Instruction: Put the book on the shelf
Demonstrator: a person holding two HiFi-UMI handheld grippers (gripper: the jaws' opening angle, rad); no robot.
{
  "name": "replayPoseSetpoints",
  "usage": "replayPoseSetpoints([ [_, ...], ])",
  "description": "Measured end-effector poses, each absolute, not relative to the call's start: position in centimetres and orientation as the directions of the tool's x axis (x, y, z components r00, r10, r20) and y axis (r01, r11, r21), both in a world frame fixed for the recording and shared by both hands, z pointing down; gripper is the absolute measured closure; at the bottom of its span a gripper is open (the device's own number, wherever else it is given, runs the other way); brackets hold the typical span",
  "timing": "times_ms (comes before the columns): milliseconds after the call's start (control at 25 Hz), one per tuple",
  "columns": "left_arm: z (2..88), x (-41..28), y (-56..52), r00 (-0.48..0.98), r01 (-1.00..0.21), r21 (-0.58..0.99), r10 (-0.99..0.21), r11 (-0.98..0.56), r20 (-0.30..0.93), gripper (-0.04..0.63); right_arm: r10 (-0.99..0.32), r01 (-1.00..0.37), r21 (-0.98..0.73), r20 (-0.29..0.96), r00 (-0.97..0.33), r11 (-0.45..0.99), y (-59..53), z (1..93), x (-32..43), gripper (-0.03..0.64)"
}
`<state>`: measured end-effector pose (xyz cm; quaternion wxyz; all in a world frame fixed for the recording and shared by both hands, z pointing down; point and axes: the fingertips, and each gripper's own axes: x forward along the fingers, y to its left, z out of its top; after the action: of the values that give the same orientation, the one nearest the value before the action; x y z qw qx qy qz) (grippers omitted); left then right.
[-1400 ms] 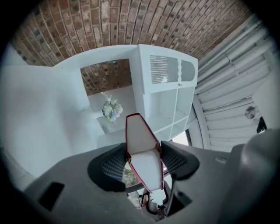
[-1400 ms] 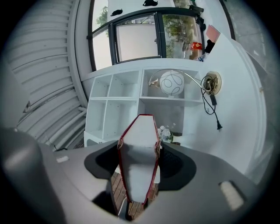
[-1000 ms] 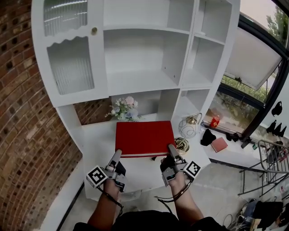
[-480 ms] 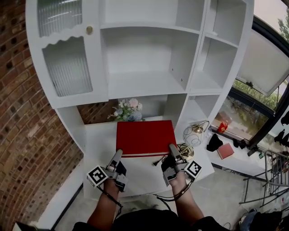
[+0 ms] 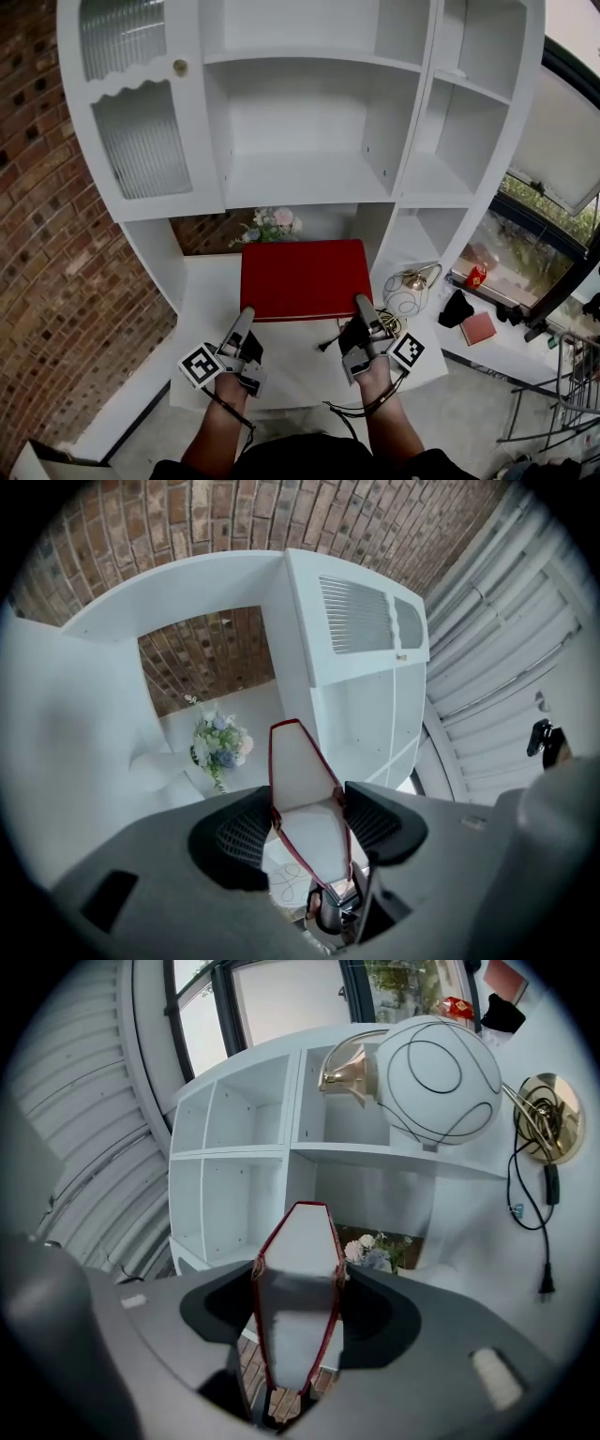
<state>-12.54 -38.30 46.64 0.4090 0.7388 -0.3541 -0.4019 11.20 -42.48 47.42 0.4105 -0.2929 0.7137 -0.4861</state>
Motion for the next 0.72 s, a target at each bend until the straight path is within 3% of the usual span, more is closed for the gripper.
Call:
replayPoseSetpoints([
  [720,39.3,-11.2,-40.6,0.399,-0.243,0.806,-0.813,-0.539,-0.424,0.341,-0.72,0.014,-0.836,-0.481,-0.5,0.549,-46.4,38.1,12.3,0.353],
])
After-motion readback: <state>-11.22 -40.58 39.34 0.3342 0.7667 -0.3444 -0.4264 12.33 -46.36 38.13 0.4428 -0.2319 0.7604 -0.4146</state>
